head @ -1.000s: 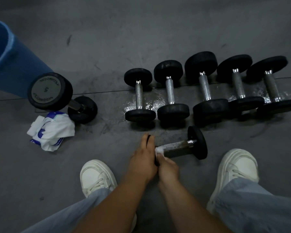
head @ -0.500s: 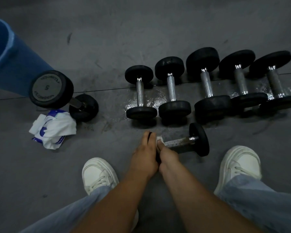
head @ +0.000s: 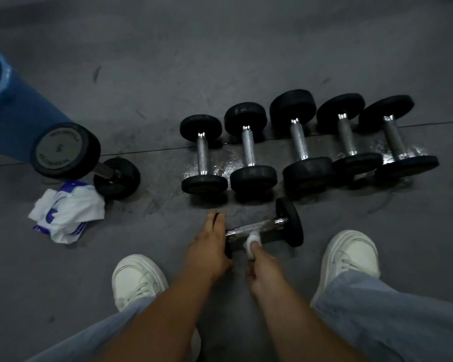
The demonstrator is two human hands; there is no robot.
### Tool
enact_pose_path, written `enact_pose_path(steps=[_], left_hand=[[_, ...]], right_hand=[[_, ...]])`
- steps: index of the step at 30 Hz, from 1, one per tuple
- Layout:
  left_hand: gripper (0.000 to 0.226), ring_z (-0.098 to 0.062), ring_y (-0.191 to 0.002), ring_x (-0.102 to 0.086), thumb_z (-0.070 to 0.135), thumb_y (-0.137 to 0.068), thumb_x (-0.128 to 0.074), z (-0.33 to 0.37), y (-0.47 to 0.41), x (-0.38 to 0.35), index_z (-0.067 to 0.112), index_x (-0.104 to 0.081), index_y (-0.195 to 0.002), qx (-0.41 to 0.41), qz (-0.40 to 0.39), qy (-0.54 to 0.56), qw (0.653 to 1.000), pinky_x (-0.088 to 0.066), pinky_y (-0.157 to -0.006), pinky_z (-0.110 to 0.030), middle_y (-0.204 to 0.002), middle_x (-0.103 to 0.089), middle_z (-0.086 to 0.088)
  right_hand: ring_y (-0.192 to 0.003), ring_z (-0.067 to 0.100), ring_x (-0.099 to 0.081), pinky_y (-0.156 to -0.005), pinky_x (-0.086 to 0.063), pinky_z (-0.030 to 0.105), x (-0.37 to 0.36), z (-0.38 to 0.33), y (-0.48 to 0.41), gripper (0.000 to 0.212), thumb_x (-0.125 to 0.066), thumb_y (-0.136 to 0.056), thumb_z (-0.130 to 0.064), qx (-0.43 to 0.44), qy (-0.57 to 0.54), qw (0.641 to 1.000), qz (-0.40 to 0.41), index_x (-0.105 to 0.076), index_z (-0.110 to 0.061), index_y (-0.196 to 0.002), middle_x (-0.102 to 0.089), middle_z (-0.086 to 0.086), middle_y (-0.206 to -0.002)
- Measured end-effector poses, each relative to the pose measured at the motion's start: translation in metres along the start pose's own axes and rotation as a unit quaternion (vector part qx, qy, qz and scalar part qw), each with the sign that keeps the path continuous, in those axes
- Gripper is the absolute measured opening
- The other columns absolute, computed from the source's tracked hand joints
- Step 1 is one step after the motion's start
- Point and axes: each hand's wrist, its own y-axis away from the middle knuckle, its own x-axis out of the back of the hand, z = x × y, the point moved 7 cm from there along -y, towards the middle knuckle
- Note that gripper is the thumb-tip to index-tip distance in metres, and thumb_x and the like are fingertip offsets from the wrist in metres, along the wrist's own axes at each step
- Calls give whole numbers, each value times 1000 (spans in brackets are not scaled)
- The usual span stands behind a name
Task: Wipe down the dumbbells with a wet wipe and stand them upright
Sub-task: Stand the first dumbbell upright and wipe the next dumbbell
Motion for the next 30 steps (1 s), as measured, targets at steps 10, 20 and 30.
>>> enact_pose_path(steps=[10,20,30], left_hand=[[116,-28,-134,-43,35,-70,-82,8,10,-1,22,-5,-155,12,3,-61,998,-45,-102,-40,-164,8,4],[102,-30,-141,-36,27,-88,-66,21,19,7,17,9,-156,57,-19,-95,994,-40,-106,-38,-164,18,-6],[111,-31,-139,-39,22,-78,-74,12,7,1,19,4,-157,30,2,-1,1000,-43,-104,-39,-163,14,-3]], right_hand=[[-61,7,-43,-41,-41,12,12,-37,-8,20,-63,-91,-25,-81,-276,957,-31,-57,-8,-100,-51,3,-75],[-100,29,-59,-80,-47,44,-21,-61,1,66,-81,-72,-43,-68,-213,975,-9,-58,-7,-122,-60,9,-121],[-84,14,-60,-59,-45,24,-25,-59,-15,43,-72,-85,-32,-22,-228,973,-14,-59,-14,-122,-65,4,-110]])
